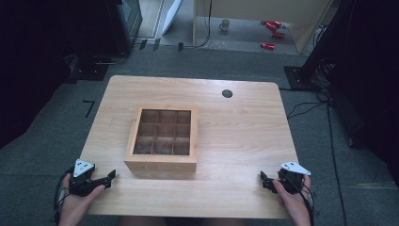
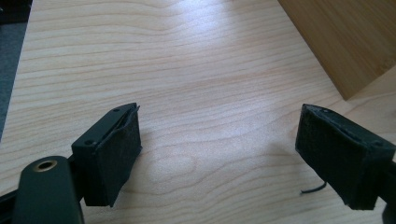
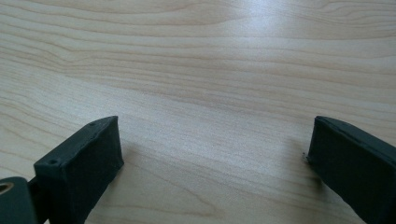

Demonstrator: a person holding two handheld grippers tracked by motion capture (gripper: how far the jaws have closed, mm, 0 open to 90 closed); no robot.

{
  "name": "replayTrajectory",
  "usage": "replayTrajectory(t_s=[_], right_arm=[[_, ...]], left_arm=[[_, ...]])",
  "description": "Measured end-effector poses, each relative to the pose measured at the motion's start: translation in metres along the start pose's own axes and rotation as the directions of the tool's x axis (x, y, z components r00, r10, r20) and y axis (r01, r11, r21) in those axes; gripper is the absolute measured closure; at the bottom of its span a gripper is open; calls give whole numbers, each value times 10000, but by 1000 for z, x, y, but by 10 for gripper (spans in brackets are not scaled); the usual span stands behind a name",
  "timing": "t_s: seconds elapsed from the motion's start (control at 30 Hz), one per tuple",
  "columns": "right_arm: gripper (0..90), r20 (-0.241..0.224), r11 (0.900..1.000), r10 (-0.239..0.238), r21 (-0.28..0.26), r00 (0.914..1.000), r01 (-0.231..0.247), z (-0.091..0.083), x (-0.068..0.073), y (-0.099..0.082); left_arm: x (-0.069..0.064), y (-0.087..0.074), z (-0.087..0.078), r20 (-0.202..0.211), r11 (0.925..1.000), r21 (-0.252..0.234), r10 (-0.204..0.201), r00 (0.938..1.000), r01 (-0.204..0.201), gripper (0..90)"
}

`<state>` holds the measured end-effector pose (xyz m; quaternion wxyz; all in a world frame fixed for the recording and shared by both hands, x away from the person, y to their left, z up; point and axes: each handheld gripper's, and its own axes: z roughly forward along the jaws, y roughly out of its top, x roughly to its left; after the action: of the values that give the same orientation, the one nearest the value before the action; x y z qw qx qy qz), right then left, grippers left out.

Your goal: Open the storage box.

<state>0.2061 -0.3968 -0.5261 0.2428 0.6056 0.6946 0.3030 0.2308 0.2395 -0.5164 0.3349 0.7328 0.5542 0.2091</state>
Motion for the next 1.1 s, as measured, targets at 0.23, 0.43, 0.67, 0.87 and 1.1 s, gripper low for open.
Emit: replayTrajectory(t_s=[0.23,0.43,0.67,0.87,1.1], right_arm=[[21,18,10000,11,2,10000,-11,0,0,0],[10,37,10000,31,52,10000,-31,1,-1,1],[10,42,10000,30,57,10000,-30,1,-1,1],[6,61,10000,64,60,10000,-65,2,-1,2],[23,51,10000,39,28,10000,-39,2,-1,2]], left_arm=[[0,3,-4,110,10000,-60,24,9999,-23,154],[-1,12,-16,1093,9959,-715,-465,9929,546,158],[-5,16,-21,1737,9921,-929,-669,9825,839,162],[-15,19,-22,1951,9933,-981,-410,9799,610,162],[-27,21,-21,2238,9938,-1037,-166,9745,407,162]])
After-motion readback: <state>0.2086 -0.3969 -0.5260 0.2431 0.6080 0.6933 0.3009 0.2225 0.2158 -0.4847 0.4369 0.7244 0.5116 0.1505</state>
